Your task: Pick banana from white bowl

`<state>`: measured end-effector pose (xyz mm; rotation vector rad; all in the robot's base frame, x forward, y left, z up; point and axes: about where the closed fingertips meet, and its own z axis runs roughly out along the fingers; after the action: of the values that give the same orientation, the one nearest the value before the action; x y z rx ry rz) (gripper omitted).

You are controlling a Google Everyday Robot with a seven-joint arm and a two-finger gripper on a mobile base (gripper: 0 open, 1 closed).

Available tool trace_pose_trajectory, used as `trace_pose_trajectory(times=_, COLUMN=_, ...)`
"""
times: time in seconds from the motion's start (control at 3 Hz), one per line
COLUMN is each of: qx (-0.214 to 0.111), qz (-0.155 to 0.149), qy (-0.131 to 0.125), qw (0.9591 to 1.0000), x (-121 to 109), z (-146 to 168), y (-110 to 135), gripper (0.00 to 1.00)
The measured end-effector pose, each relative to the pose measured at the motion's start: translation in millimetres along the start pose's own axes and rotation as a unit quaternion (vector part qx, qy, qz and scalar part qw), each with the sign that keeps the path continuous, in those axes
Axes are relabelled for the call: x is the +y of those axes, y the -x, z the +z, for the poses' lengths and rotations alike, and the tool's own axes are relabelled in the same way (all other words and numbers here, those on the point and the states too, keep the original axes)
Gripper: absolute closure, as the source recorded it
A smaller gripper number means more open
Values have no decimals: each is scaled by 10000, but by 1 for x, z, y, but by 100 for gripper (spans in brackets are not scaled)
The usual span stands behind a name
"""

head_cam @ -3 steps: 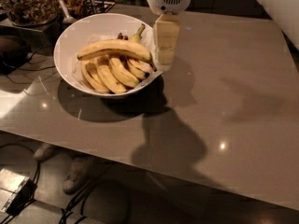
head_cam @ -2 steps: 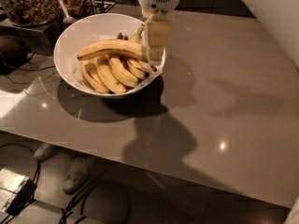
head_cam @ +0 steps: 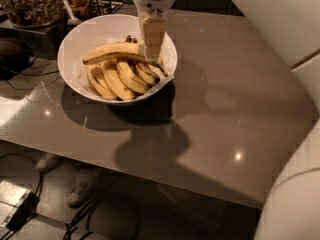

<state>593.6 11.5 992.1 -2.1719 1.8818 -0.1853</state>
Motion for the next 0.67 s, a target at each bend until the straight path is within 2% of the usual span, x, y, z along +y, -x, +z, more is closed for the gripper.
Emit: trace_pose_trajectory(times=0.67, qx=-134, qz=-144, qy=180, qw=9996, x=-19, z=23, y=14, gripper=36)
